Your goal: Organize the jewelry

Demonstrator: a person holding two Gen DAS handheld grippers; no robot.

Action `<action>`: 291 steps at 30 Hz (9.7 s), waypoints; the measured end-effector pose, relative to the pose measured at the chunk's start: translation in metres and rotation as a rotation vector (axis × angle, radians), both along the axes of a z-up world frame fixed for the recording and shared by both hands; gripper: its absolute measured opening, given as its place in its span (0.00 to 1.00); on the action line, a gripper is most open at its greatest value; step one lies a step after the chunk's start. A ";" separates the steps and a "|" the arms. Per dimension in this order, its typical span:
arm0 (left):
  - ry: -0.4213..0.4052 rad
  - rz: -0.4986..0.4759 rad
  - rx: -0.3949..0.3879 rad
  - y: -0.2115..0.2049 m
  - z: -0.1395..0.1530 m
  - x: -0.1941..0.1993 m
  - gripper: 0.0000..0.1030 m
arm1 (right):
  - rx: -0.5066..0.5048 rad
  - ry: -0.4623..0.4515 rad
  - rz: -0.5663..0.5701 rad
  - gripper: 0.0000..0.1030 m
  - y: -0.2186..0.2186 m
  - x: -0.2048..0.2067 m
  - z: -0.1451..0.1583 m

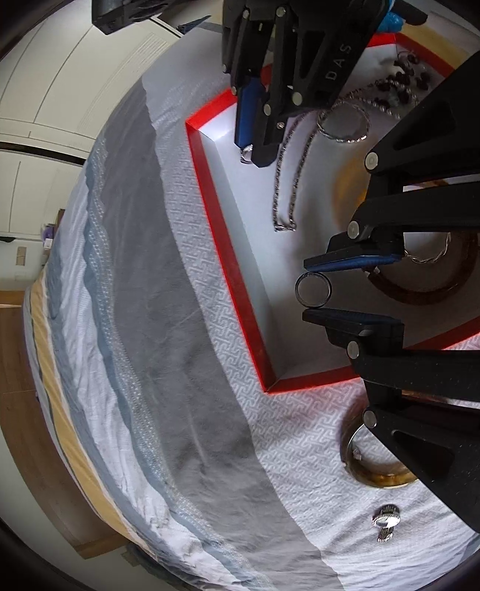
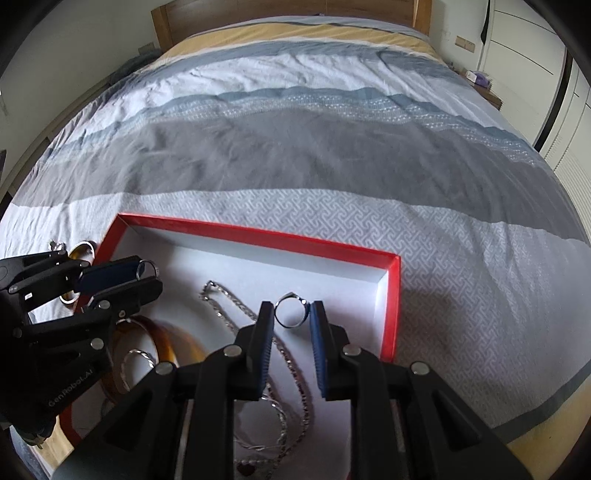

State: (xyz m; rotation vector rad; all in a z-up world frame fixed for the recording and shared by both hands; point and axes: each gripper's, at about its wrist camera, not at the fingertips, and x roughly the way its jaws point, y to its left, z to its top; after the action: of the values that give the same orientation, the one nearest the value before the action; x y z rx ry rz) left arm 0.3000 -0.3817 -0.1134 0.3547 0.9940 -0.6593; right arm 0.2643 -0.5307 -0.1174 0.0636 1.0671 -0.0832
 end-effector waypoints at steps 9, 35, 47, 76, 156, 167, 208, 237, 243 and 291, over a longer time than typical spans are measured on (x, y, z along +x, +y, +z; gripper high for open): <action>0.002 -0.002 0.012 -0.004 -0.006 0.001 0.19 | -0.034 0.015 0.020 0.18 0.005 0.001 -0.003; -0.015 0.009 0.010 -0.001 -0.002 -0.005 0.33 | -0.053 -0.001 0.000 0.19 0.007 -0.007 0.006; -0.065 0.004 -0.038 0.019 0.043 -0.033 0.39 | -0.052 -0.064 -0.041 0.19 0.009 -0.041 0.052; -0.237 0.305 -0.002 0.283 0.177 -0.104 0.61 | 0.001 -0.301 0.066 0.19 0.157 -0.148 0.208; 0.014 0.282 -0.175 0.282 -0.005 0.043 0.23 | 0.164 0.090 0.234 0.23 0.225 0.058 -0.023; -0.004 0.326 -0.171 0.306 0.015 0.026 0.22 | 0.224 0.056 0.254 0.07 0.240 0.044 -0.009; -0.147 0.247 -0.242 0.271 0.142 -0.057 0.22 | 0.161 -0.202 0.162 0.07 0.193 -0.069 0.157; -0.001 -0.015 -0.131 0.033 0.040 -0.028 0.22 | 0.122 -0.015 0.033 0.07 0.029 -0.033 0.032; 0.021 -0.005 -0.103 0.020 0.017 -0.018 0.23 | 0.110 0.016 0.045 0.07 0.022 -0.025 0.014; -0.113 0.129 -0.246 0.124 0.118 -0.086 0.48 | 0.038 -0.080 -0.008 0.30 0.088 -0.114 0.114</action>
State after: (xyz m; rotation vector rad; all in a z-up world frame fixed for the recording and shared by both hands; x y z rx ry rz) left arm 0.2141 -0.2580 0.0044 0.1090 0.8104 -0.6289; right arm 0.1498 -0.4426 -0.0038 0.1051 0.9881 -0.0667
